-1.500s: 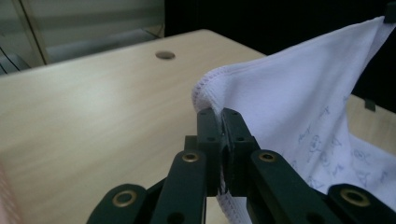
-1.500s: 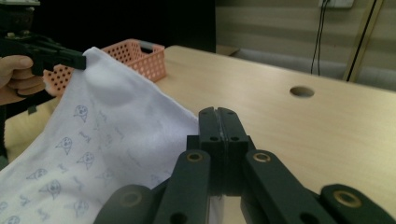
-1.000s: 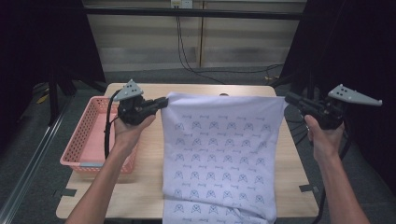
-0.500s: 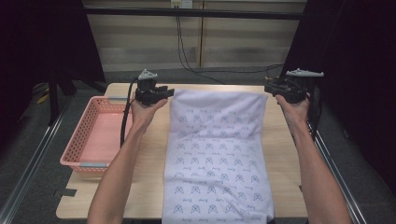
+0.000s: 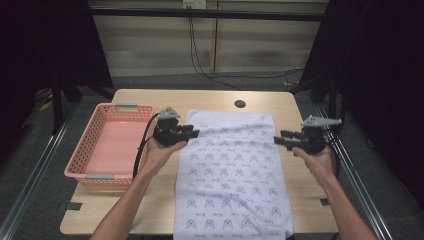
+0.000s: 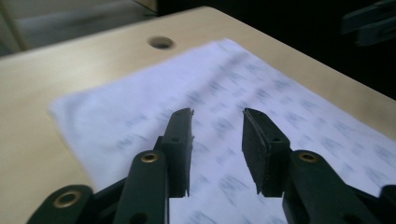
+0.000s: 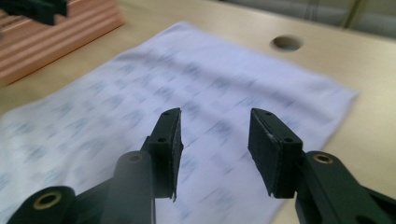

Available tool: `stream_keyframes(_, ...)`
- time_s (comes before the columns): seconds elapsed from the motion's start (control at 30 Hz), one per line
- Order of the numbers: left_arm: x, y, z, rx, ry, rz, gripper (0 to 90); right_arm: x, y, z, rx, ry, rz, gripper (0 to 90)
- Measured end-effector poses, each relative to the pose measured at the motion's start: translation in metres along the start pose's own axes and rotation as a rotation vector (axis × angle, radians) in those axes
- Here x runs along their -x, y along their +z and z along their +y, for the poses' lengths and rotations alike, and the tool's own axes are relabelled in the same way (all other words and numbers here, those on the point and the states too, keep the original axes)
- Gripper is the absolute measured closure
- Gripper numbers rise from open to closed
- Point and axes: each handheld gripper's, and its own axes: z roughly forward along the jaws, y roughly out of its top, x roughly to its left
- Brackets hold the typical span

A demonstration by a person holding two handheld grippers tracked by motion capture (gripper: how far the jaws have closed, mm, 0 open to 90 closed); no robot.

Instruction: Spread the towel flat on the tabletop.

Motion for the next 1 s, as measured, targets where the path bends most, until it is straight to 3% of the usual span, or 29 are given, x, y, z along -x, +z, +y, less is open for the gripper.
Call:
stream_keyframes(0.03, 0.004, -0.004, -0.005, -0.01, -0.012, -0.042, 64.7, -0.005, -0.001, -0.007, -0.021, -0.003, 0.027, 54.3)
stream_keyframes(0.1, 0.011, -0.012, -0.015, -0.013, -0.012, -0.037, 66.1, -0.017, -0.005, -0.023, -0.076, -0.044, 0.035, 53.7)
stream_keyframes(0.13, 0.015, -0.015, -0.024, -0.024, -0.032, -0.078, 66.4, -0.019, -0.006, -0.03, -0.082, -0.029, 0.052, 53.7)
stream_keyframes(0.17, 0.02, -0.014, -0.032, -0.057, -0.015, -0.077, 66.1, -0.023, -0.007, -0.04, -0.091, -0.021, 0.072, 53.5)
stream_keyframes(0.2, 0.026, -0.015, -0.04, -0.089, 0.019, -0.07, 65.6, -0.026, -0.006, -0.048, -0.105, -0.018, 0.059, 52.4)
stream_keyframes(0.27, 0.034, -0.013, -0.055, -0.125, 0.007, -0.11, 63.5, -0.033, 0.0, -0.063, -0.143, -0.024, 0.08, 51.8)
stream_keyframes(0.37, 0.043, -0.005, -0.075, -0.184, 0.06, -0.093, 62.9, -0.045, 0.007, -0.077, -0.185, -0.036, 0.09, 50.7)
stream_keyframes(0.47, 0.041, 0.005, -0.087, -0.245, 0.084, -0.087, 62.8, -0.05, 0.014, -0.082, -0.222, -0.082, 0.054, 50.8)
stream_keyframes(0.5, 0.04, 0.006, -0.088, -0.246, 0.084, -0.097, 62.5, -0.05, 0.017, -0.082, -0.237, -0.088, 0.04, 50.6)
stream_keyframes(0.53, 0.04, 0.005, -0.088, -0.212, 0.076, -0.076, 63.6, -0.05, 0.019, -0.082, -0.248, -0.117, 0.005, 49.9)
stream_keyframes(0.57, 0.038, 0.006, -0.088, -0.212, 0.096, -0.051, 63.7, -0.047, 0.024, -0.082, -0.238, -0.125, -0.015, 48.2)
stream_keyframes(0.63, 0.031, 0.01, -0.089, -0.221, 0.065, -0.064, 62.1, -0.044, 0.029, -0.08, -0.225, -0.104, -0.033, 46.3)
stream_keyframes(0.67, 0.03, 0.012, -0.09, -0.231, 0.066, -0.045, 61.5, -0.042, 0.032, -0.078, -0.229, -0.121, -0.042, 45.8)
stream_keyframes(0.7, 0.028, 0.015, -0.092, -0.238, 0.068, -0.053, 61.5, -0.042, 0.035, -0.078, -0.245, -0.124, -0.05, 45.7)
stream_keyframes(0.77, 0.028, 0.015, -0.092, -0.237, 0.058, -0.041, 64.4, -0.04, 0.037, -0.079, -0.248, -0.114, -0.057, 52.6)
stream_keyframes(0.83, 0.031, 0.011, -0.094, -0.243, 0.073, -0.027, 70.8, -0.04, 0.034, -0.08, -0.245, -0.102, -0.059, 68.6)
stream_keyframes(0.87, 0.032, 0.009, -0.094, -0.259, 0.065, -0.043, 74.9, -0.041, 0.031, -0.082, -0.244, -0.107, -0.054, 72.5)
stream_keyframes(0.9, 0.034, 0.007, -0.095, -0.27, 0.05, -0.047, 79.3, -0.042, 0.028, -0.084, -0.243, -0.104, -0.052, 74.9)
stream_keyframes(1.0, 0.041, 0.001, -0.099, -0.284, 0.065, -0.086, 84.8, -0.045, 0.018, -0.089, -0.259, -0.095, -0.042, 77.6)
